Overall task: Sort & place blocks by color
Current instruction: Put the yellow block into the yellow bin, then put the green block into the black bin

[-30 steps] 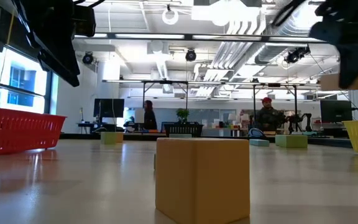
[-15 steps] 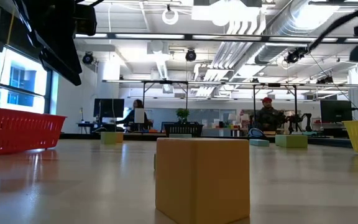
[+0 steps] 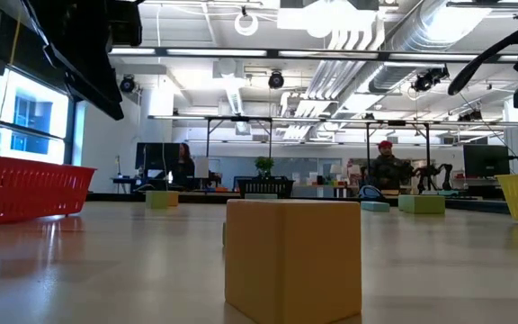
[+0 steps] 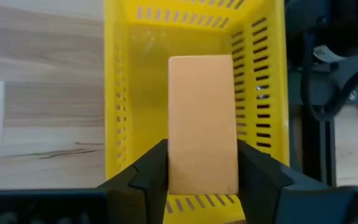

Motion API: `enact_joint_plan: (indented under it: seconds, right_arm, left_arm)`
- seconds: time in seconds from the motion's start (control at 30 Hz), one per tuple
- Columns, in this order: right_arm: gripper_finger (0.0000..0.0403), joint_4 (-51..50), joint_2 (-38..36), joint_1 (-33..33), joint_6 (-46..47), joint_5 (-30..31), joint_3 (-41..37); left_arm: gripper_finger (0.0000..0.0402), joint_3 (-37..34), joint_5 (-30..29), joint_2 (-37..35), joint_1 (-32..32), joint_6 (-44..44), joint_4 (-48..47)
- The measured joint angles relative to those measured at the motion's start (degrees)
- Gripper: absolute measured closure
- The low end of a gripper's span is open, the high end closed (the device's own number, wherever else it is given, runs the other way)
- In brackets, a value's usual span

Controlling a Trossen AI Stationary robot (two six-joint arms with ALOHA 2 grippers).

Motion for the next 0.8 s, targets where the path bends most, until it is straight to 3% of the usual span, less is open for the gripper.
enact_joint_plan:
  seconds: [0.33, 0.8]
  right_arm:
    - [0.0237, -0.2, 0.0, 0.1, 0.0, 0.9, 0.0]
    - [0.0236, -8.3, 0.0, 0.1, -0.7, 15.1, 8.4]
  left_arm:
    - [0.0202, 0.0, -7.4, 0.0, 2.3, 2.2, 0.4]
    - [0.0202, 0.0, -7.9, 0.7, 17.3, 6.0, 0.3]
